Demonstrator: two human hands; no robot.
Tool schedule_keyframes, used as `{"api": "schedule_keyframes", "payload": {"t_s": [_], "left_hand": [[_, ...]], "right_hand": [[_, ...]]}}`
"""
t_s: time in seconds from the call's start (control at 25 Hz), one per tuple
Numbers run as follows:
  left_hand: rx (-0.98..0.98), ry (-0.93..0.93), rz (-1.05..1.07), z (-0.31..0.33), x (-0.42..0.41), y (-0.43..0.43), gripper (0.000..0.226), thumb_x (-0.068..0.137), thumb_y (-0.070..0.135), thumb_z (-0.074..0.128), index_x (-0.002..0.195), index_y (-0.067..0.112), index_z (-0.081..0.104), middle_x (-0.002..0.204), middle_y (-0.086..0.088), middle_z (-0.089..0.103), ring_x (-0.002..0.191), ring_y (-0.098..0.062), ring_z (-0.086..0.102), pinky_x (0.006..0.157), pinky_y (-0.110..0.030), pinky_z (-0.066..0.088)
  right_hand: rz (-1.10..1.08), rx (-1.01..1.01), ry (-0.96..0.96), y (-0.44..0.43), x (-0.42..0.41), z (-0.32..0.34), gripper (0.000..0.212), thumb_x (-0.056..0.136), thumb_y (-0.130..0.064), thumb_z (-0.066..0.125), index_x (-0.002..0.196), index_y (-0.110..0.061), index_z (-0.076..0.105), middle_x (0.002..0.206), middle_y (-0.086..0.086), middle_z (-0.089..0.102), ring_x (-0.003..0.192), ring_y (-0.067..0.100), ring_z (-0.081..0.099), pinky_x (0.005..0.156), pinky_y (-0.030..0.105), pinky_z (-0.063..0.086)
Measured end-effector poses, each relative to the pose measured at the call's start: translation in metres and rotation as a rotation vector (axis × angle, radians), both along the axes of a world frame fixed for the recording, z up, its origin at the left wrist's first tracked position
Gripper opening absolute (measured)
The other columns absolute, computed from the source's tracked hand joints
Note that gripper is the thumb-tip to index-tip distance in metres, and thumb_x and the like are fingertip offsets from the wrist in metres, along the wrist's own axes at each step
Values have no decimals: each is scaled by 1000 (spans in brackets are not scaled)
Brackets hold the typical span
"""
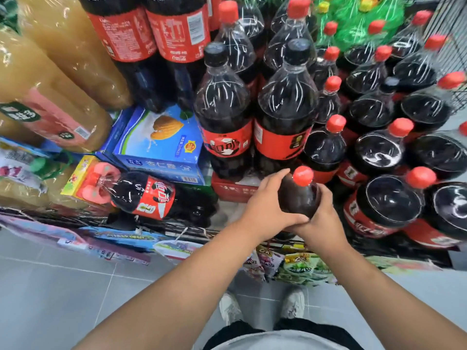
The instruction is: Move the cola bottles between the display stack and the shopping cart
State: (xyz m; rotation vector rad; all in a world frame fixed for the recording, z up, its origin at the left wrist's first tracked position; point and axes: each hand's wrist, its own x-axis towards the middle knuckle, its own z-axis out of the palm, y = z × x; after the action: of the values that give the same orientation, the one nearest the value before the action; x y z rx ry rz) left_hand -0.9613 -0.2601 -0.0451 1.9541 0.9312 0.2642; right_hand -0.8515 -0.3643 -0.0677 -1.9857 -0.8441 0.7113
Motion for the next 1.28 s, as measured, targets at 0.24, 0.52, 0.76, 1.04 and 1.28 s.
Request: {"api": "schedule_keyframes", "payload": {"t_s": [0.24, 0.52, 0.76, 1.04, 1.28], "left_hand": [[0, 19, -58, 0, 25, -8, 108, 65, 30, 95, 155, 25, 36, 154, 3, 42, 140, -11, 42, 119, -31, 34], [-29, 59, -83, -2, 30, -4, 108, 72, 39, 90, 158, 41, 24, 154, 2, 43, 140, -12, 41, 116, -29, 35], [-58, 14, -21, -5, 32, -10, 105, 67, 41, 91, 153, 48, 31, 148, 7, 52, 136, -12, 48, 115, -39, 41], [-62, 34, -39, -2, 37, -14, 102, 73, 39, 90, 153, 50, 29, 149, 7, 49, 137, -11, 46, 114, -31, 38], [-62, 10, -27, -5, 37, -12, 101, 70, 40, 91, 151, 52, 31, 146, 9, 52, 135, -9, 48, 114, -34, 40]], "right_hand": [[-44, -9, 4, -14, 20, 2, 105, 56, -19, 93, 141, -22, 30, 109, -13, 55, 95, 13, 55, 74, 19, 41], [-72, 39, 54, -9, 28, -5, 100, 53, -16, 94, 131, -33, 33, 112, -14, 59, 100, 10, 60, 81, 23, 46], [-98, 30, 46, -13, 29, -3, 107, 53, -14, 94, 140, -21, 33, 113, -8, 56, 100, 13, 56, 75, 16, 39], [-115, 6, 26, -16, 34, -1, 103, 54, -15, 93, 138, -24, 34, 108, -10, 57, 94, 11, 58, 72, 15, 44], [-135, 34, 27, -16, 33, -5, 98, 52, -15, 93, 133, -28, 38, 111, -13, 61, 98, 5, 61, 77, 17, 45]]}}
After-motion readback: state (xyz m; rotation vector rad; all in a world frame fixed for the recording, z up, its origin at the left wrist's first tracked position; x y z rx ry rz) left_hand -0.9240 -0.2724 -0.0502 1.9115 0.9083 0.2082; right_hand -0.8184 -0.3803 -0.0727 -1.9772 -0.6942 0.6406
